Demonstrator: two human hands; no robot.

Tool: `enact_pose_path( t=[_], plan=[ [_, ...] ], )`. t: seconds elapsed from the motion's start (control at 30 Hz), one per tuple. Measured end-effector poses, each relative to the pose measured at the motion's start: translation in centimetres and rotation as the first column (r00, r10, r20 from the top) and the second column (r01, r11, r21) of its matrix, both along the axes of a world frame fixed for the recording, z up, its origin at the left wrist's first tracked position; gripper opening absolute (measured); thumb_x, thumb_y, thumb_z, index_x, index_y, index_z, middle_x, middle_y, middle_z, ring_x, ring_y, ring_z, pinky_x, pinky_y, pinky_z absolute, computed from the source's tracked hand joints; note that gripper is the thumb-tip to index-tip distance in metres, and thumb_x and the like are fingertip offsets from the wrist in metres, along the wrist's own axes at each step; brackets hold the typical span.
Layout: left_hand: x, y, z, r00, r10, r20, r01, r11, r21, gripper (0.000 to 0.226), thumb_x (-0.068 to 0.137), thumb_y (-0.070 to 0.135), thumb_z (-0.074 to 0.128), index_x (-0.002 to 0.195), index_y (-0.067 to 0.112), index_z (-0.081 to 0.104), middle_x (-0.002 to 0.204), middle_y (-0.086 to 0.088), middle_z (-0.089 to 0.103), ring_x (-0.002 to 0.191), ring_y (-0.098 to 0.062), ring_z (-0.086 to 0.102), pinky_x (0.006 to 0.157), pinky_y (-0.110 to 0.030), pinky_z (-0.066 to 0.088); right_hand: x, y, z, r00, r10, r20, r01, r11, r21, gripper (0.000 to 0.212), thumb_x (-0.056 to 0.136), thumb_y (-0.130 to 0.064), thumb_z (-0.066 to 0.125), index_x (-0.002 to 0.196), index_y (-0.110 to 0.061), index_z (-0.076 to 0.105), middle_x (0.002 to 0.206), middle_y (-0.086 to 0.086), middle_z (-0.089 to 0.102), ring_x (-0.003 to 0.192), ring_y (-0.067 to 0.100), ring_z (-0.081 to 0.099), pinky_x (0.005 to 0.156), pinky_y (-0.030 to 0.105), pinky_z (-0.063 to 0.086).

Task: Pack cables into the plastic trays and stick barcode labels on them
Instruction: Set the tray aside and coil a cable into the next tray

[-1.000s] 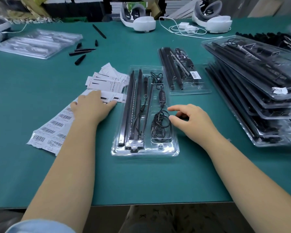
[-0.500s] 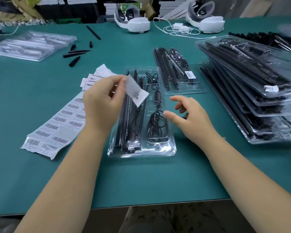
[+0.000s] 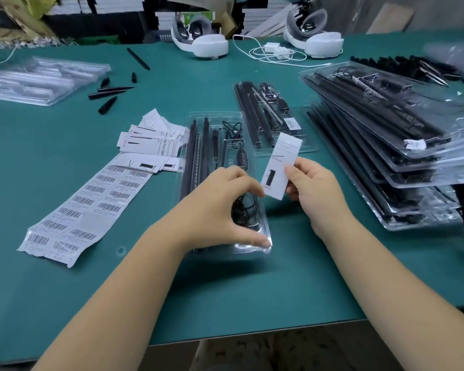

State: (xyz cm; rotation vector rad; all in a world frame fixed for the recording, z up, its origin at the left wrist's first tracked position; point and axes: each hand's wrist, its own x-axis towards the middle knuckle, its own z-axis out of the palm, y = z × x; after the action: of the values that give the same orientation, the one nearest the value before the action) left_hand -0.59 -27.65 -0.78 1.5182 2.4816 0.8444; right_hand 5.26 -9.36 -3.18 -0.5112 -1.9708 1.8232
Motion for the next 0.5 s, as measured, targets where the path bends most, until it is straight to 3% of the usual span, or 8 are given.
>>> enact_pose_path(
  t=[0.1, 0.2, 0.37, 0.5],
  plan=[
    [0.2, -0.3, 0.3, 0.998, -0.016, -0.053, 0.009, 0.991, -0.135, 0.070, 0.051, 0.073, 0.072, 0.107, 0.033, 0.058, 0.104, 0.016, 0.046, 0.105, -0.007, 0.040, 0.092, -0.021, 0.035, -0.3, 0.6, -0.3, 0.994, -0.111, 0.006, 0.110, 0.993, 0.052, 0.021, 0.096, -0.017, 0.051, 0.114, -0.024, 0.059, 0.072, -0.007, 0.065, 0.051, 0.000, 0.048, 0.058, 0.020, 0.043],
    [0.8, -0.5, 0.8, 0.986, -0.004, -0.165, -0.034, 0.974, -0.225, 0.073, 0.049, 0.081, 0.060, 0.102, 0.031, 0.057, 0.102, 0.015, 0.048, 0.098, -0.007, 0.045, 0.086, -0.026, 0.042, -0.3, 1.3, -0.3, 0.991, -0.106, 0.078, 0.101, 0.993, 0.061, 0.028, 0.093, -0.019, 0.056, 0.120, -0.027, 0.055, 0.066, -0.008, 0.063, 0.049, 0.001, 0.049, 0.054, 0.022, 0.038],
    [2.0, -0.3, 1.2, 0.956, -0.038, -0.291, -0.024, 0.978, -0.208, 0.037, 0.066, 0.062, 0.065, 0.081, 0.033, 0.050, 0.096, 0.010, 0.055, 0.071, -0.015, 0.052, 0.066, -0.027, 0.041, 0.2, 1.6, 0.0, 0.977, 0.059, 0.203, -0.065, 0.998, 0.020, 0.023, 0.089, -0.013, 0.058, 0.109, -0.024, 0.066, 0.052, -0.010, 0.055, 0.042, 0.005, 0.041, 0.038, 0.018, 0.033],
    [2.5, -0.4, 1.3, 0.962, -0.059, -0.266, 0.012, 0.985, -0.174, 0.025, 0.075, 0.049, 0.068, 0.079, 0.026, 0.060, 0.116, 0.013, 0.059, 0.071, -0.016, 0.057, 0.066, -0.025, 0.038, 0.8, 1.7, 0.6, 0.948, 0.128, 0.293, -0.147, 0.988, 0.043, 0.020, 0.088, -0.009, 0.056, 0.094, -0.024, 0.067, 0.047, -0.011, 0.056, 0.037, 0.003, 0.040, 0.035, 0.017, 0.030]
  ],
)
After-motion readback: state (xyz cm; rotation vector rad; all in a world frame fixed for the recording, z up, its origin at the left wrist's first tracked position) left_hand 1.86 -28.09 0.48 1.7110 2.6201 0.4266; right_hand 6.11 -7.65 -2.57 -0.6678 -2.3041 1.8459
